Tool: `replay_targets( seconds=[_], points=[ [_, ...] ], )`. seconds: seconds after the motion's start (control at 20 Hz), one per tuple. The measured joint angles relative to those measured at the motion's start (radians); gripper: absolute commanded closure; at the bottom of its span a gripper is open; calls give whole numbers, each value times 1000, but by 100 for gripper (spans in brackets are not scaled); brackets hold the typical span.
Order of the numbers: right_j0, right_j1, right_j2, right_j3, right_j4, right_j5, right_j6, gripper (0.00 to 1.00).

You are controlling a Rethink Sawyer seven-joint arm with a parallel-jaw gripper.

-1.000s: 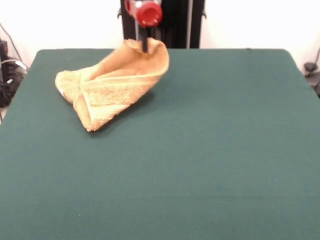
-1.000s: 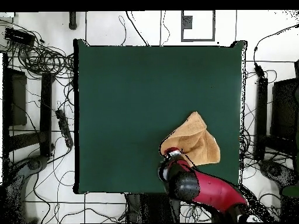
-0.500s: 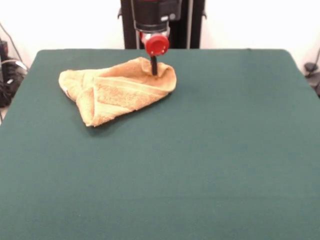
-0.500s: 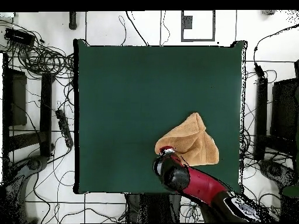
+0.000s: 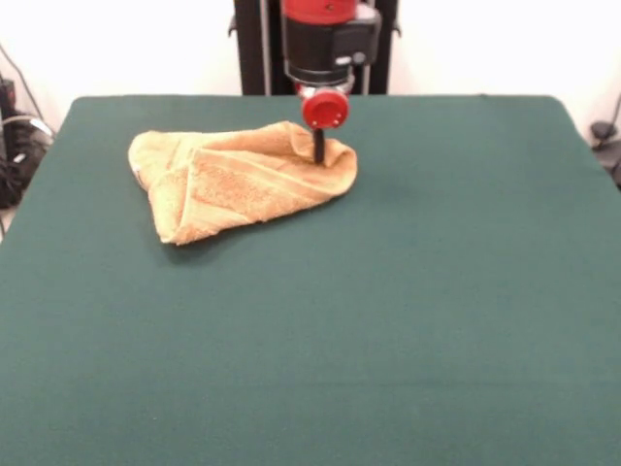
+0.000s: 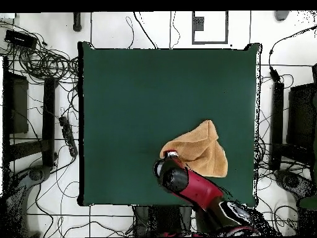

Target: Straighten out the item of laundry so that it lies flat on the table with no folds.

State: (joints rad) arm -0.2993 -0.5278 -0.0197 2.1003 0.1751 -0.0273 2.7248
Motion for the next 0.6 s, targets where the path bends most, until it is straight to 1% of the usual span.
replay_targets(
  seconds=[0.1,0.2,0.25,0.35,0.4,0.6],
  points=[
    [40,-3,-7,-9,44,5,0,100],
    [61,-6,-12,-14,68,9,0,100],
    [97,-13,-19,-24,105,20,0,100],
    [120,-20,-24,-31,129,30,0,100],
    [148,-29,-33,-40,161,45,0,100],
    [191,-46,-56,-61,210,76,0,100]
  ],
)
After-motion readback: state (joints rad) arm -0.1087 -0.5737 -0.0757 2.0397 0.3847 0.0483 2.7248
